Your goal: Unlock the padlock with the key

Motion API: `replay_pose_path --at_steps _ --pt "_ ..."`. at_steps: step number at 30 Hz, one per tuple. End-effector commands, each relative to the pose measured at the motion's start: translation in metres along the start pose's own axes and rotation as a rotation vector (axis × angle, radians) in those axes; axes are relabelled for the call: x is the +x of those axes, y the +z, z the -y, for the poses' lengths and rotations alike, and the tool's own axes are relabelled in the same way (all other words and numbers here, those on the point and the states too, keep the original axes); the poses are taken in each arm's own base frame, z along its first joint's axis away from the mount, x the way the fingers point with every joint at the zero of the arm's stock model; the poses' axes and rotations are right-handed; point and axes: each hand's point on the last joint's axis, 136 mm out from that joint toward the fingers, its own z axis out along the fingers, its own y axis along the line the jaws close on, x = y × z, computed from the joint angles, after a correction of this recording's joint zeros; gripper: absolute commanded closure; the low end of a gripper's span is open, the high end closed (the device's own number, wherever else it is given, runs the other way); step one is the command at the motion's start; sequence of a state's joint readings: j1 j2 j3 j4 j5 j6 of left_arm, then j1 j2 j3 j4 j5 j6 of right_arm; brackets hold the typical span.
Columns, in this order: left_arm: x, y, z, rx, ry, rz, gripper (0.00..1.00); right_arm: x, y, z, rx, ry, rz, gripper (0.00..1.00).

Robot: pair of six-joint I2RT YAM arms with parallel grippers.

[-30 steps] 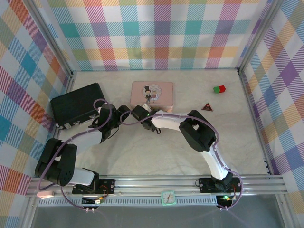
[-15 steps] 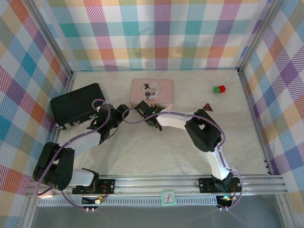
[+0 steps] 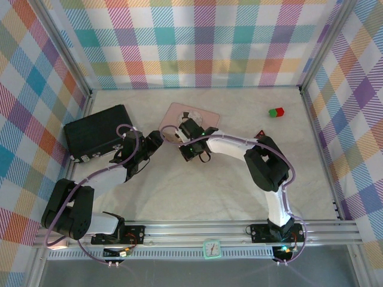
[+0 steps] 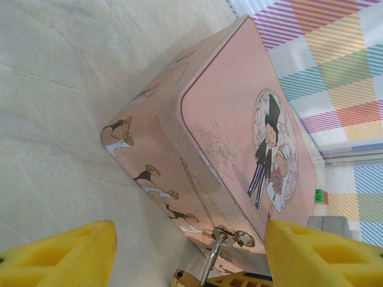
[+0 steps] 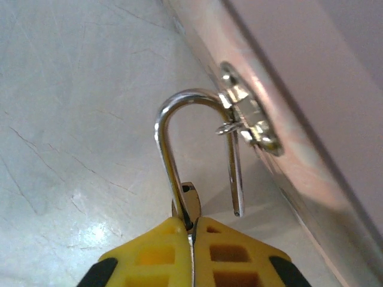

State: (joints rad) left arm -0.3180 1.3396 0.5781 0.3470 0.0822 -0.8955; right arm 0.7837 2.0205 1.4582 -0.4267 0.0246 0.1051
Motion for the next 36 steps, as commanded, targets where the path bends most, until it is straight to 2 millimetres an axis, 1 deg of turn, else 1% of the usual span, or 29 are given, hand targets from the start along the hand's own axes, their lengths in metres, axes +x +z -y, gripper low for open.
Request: replay_pose_path --at_steps 1,2,6,9,12,15,19,20,22,25,29,32,36 --pt "0.003 0.002 0.003 0.022 0.019 -0.008 0.34 0.005 -0.01 0.0 -0.064 0.09 -0.016 0.84" --pt "0.004 0.002 0.003 0.021 0.016 -0.009 0.34 0.004 -0.014 0.001 -0.055 0.089 -0.007 0.78" --pt "0.007 0.005 0.002 0.021 0.021 -0.022 0.34 0.001 -0.028 0.001 -0.053 0.097 0.017 0.64" --pt "0.018 0.008 0.004 0.035 0.053 -0.053 0.35 0.0 -0.041 -0.003 -0.075 0.125 0.038 0.59" --pt "0.035 0.013 0.013 0.058 0.131 -0.095 0.39 -0.002 -0.057 -0.007 -0.104 0.161 0.061 0.54" --pt "0.052 0.018 0.026 0.1 0.205 -0.135 0.42 -0.004 -0.072 -0.002 -0.098 0.212 0.089 0.51" --pt "0.067 0.032 0.034 0.149 0.221 -0.179 0.47 -0.008 -0.096 0.014 -0.071 0.287 0.148 0.46" --pt "0.072 0.035 0.035 0.153 0.223 -0.191 0.48 -0.009 -0.102 0.02 -0.053 0.309 0.164 0.42" --pt "0.078 0.043 0.035 0.147 0.244 -0.204 0.5 -0.008 -0.111 0.034 -0.016 0.35 0.191 0.39" --pt "0.086 0.055 0.03 0.129 0.253 -0.224 0.53 -0.006 -0.121 0.059 0.034 0.426 0.23 0.35" --pt "0.099 0.069 0.019 0.085 0.245 -0.27 0.55 -0.005 -0.126 0.083 0.058 0.507 0.262 0.33" --pt "0.109 0.072 0.008 0.004 0.293 -0.308 0.54 -0.009 -0.126 0.088 0.059 0.509 0.283 0.33" --pt "0.121 0.071 0.003 -0.057 0.384 -0.35 0.52 -0.013 -0.119 0.092 0.071 0.5 0.278 0.33"
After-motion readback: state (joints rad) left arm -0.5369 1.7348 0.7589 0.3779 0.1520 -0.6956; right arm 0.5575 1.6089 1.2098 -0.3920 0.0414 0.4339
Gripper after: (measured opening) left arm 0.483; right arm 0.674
